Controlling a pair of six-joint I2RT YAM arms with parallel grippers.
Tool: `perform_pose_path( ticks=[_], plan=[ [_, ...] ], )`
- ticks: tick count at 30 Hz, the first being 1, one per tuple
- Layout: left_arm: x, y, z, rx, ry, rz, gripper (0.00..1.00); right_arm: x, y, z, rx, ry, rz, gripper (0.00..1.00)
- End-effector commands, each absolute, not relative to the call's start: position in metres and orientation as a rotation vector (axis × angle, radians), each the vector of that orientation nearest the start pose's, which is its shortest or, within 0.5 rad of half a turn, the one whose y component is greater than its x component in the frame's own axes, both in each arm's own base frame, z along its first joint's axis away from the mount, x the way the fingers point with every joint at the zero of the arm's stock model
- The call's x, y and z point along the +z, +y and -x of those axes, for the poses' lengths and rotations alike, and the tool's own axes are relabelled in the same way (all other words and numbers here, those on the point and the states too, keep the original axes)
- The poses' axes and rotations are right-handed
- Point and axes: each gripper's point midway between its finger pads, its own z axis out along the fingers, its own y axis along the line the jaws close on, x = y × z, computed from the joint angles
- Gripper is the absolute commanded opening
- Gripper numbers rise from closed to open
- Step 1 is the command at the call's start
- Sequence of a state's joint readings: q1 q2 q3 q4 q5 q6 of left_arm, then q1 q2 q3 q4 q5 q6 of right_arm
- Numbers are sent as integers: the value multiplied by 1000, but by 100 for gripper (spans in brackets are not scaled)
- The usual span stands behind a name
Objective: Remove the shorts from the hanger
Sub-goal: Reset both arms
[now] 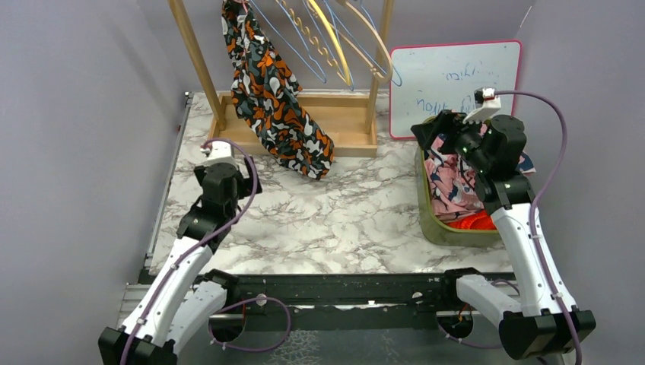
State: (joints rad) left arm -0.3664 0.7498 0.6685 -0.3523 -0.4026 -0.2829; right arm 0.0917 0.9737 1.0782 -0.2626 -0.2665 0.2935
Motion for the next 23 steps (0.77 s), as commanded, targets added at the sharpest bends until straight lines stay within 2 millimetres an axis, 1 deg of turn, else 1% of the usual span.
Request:
perform_pose_path(
  ticks=[1, 2, 3, 5, 7, 8, 9, 11, 14, 16, 23],
  plan=[
    [225, -1, -292, 59, 1929, 297, 99, 348, 95, -326, 521, 1746, 102, 98],
    [234, 9, -294, 68, 1919, 324, 99, 350, 90, -327, 491, 1749, 88, 100],
    [244, 21, -295, 85, 1904, 363, 99, 350, 87, -326, 472, 1761, 81, 100],
    [271, 38, -292, 134, 1856, 425, 99, 356, 83, -324, 437, 1764, 91, 100],
    [299, 50, -283, 173, 1790, 486, 99, 365, 80, -320, 412, 1758, 105, 100],
    [310, 55, -277, 185, 1752, 524, 99, 367, 78, -319, 399, 1756, 100, 100],
    [319, 59, -271, 190, 1715, 551, 99, 370, 76, -318, 393, 1748, 95, 100],
    [330, 62, -260, 194, 1670, 562, 99, 374, 76, -316, 395, 1737, 96, 100],
    [337, 73, -245, 237, 1612, 607, 99, 374, 80, -314, 424, 1738, 95, 100],
    [339, 77, -240, 255, 1593, 622, 99, 371, 83, -313, 445, 1732, 97, 100],
    [330, 77, -245, 270, 1621, 619, 99, 372, 91, -308, 501, 1722, 117, 100]
  ],
)
